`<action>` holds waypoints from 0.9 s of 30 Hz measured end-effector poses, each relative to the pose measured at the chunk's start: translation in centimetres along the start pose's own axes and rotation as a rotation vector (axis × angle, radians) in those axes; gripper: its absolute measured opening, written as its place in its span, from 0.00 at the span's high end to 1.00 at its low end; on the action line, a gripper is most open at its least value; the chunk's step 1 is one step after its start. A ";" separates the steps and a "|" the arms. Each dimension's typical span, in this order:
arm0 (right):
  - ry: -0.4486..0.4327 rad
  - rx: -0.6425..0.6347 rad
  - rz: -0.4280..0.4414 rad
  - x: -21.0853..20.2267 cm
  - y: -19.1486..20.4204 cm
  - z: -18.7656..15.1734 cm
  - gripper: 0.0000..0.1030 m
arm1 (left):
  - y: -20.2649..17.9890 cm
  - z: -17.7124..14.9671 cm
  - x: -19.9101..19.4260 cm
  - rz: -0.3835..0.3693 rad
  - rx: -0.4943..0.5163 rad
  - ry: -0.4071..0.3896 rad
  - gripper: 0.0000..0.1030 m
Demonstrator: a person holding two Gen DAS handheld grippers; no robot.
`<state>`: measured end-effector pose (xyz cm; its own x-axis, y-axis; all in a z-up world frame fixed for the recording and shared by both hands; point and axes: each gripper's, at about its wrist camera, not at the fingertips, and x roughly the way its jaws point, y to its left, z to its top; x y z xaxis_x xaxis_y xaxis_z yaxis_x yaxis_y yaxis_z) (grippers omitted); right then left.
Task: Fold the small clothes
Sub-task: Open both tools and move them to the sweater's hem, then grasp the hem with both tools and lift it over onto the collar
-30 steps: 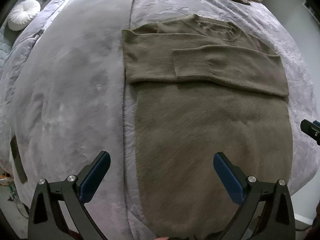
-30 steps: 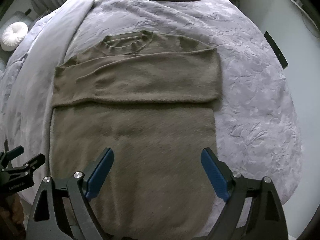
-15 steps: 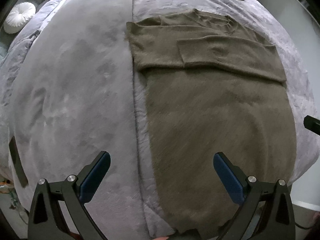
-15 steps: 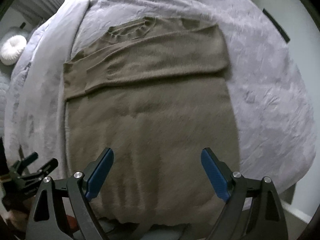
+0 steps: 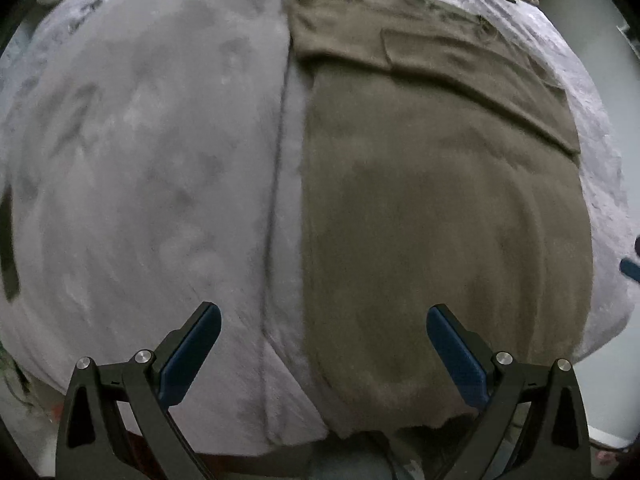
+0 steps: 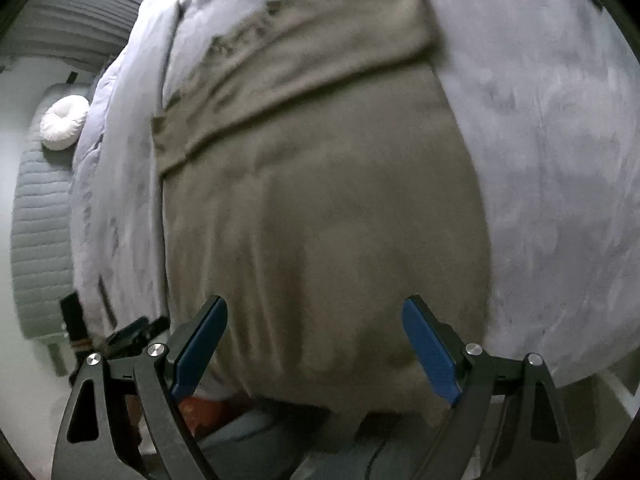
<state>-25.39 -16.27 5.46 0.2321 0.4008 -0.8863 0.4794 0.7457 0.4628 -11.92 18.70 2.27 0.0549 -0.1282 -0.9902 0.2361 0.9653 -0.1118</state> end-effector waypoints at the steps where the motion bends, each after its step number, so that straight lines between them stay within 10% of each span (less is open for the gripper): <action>1: 0.016 0.020 -0.004 0.4 -1.5 -0.7 0.12 | 0.2 -0.6 0.4 -0.019 -0.015 0.012 0.00; 9: 0.072 0.198 0.062 4.2 -9.3 -3.2 0.12 | -0.8 -3.4 4.0 -0.143 -0.052 0.067 0.00; 21: 0.170 0.205 0.333 8.5 -7.3 -6.4 0.12 | -4.1 -6.6 6.4 -0.226 0.038 0.159 0.00; 23: 0.163 0.241 0.343 8.7 -7.2 -6.4 0.50 | -4.4 -7.1 6.3 -0.262 0.056 0.178 0.01; 25: 0.169 0.275 0.310 8.8 -7.3 -6.2 0.87 | -4.6 -7.2 6.0 -0.284 0.065 0.184 0.33; 27: 0.168 0.269 0.296 8.4 -7.2 -5.8 0.91 | -4.4 -7.2 5.6 -0.281 0.077 0.194 0.63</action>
<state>-31.77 -15.16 -5.23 0.2628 0.6744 -0.6900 0.6217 0.4286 0.6556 -19.66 15.36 -3.42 -0.2062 -0.3339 -0.9198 0.2883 0.8775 -0.3832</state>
